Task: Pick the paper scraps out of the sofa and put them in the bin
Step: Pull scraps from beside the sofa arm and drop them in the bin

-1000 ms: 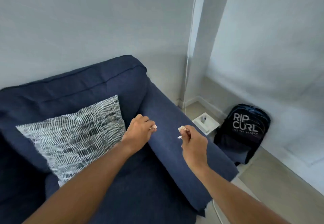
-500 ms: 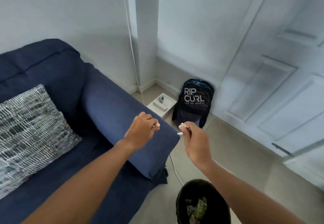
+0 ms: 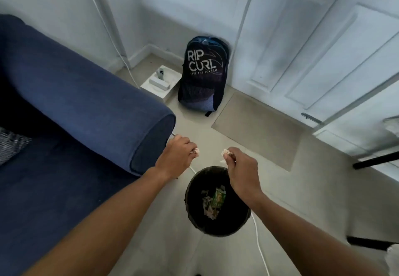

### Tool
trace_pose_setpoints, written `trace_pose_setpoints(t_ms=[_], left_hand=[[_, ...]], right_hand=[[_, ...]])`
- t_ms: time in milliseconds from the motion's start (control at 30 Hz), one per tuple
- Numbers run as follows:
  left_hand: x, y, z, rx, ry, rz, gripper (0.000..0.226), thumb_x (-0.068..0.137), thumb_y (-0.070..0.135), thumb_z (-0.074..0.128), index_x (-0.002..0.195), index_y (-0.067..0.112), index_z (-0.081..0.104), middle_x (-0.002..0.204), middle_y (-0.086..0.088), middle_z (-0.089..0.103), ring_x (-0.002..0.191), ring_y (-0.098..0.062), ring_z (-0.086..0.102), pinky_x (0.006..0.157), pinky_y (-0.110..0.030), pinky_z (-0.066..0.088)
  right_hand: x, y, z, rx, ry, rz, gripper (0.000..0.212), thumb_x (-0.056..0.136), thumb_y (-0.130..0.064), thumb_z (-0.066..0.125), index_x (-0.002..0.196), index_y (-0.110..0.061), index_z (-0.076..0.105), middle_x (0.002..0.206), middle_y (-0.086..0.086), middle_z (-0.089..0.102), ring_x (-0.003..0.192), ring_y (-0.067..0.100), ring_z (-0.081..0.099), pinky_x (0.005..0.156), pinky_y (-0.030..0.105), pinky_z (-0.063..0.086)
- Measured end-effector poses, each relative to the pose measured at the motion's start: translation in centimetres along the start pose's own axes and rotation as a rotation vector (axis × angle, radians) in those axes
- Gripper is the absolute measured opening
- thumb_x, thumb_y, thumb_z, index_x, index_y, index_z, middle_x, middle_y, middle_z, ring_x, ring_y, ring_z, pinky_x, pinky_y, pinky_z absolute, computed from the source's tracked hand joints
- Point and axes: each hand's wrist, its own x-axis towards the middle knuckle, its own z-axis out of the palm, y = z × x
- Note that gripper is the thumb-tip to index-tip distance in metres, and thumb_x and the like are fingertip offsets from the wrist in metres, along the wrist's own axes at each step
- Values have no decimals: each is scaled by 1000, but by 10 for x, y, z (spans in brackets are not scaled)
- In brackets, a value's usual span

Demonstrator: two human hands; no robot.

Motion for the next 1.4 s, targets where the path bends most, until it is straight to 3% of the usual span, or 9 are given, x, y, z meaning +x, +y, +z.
trace_pose_setpoints(t_ms=[400, 533, 633, 767, 1000, 1067, 1167, 1233, 1400], left_hand=[[-44, 6, 92, -31, -171, -57, 12, 84, 21, 74, 90, 10, 73, 83, -4, 65, 85, -23, 52, 77, -30, 40], [-46, 11, 102, -30, -191, -62, 13, 86, 22, 72, 93, 11, 73, 86, -2, 65, 88, -22, 50, 81, -29, 37], [-46, 17, 107, -42, -207, -63, 14, 88, 22, 71, 95, 11, 73, 88, -2, 65, 89, -22, 50, 82, -28, 36], [-46, 24, 113, -27, -247, -60, 14, 88, 22, 70, 96, 11, 73, 89, -3, 66, 90, -25, 52, 84, -38, 44], [-44, 38, 118, 22, -261, -28, 19, 89, 30, 68, 101, 16, 73, 94, 1, 65, 94, -22, 50, 87, -42, 46], [-44, 42, 116, 118, -346, -19, 37, 89, 45, 63, 119, 23, 67, 113, 2, 63, 107, -22, 46, 93, -40, 40], [-45, 44, 113, 340, -500, -25, 83, 83, 72, 49, 153, 35, 23, 162, -9, 15, 145, -35, 10, 112, -51, 21], [-45, 45, 111, 395, -509, -25, 100, 78, 84, 37, 154, 36, -5, 162, -12, -21, 146, -37, -23, 116, -61, 2], [-43, 46, 100, 401, -462, -15, 104, 74, 93, 18, 154, 34, -13, 158, -12, -31, 141, -33, -37, 112, -66, -14]], right_hand=[[-43, 89, 38, -198, -231, 144, 22, 102, -34, 47, 103, -21, 65, 92, 2, 70, 85, 25, 64, 74, 40, 53], [-48, 103, 39, -348, -405, 301, 49, 99, -48, 45, 143, -25, 41, 115, 8, 67, 106, 33, 62, 80, 41, 49], [-53, 113, 40, -385, -515, 381, 87, 88, -71, 43, 155, -31, 4, 150, 11, 41, 133, 40, 41, 99, 53, 43], [-55, 119, 37, -465, -496, 317, 102, 78, -89, 29, 155, -33, -6, 166, 9, -3, 151, 39, -3, 117, 60, 15], [-55, 119, 28, -473, -442, 268, 102, 76, -93, 17, 156, -34, -7, 166, 6, -11, 150, 33, -16, 119, 60, 1], [-55, 119, 25, -471, -430, 272, 101, 76, -92, 18, 156, -34, -7, 166, 6, -9, 151, 33, -15, 119, 61, 1], [-56, 117, 21, -472, -416, 271, 100, 77, -91, 18, 156, -34, -5, 166, 6, -6, 151, 33, -14, 119, 61, 1], [-55, 116, 19, -473, -405, 261, 100, 77, -91, 17, 156, -34, -5, 166, 7, -6, 151, 32, -13, 119, 62, 1], [-53, 110, 15, -470, -377, 247, 97, 79, -90, 19, 155, -35, -5, 166, 6, -5, 151, 32, -14, 118, 62, 0]])
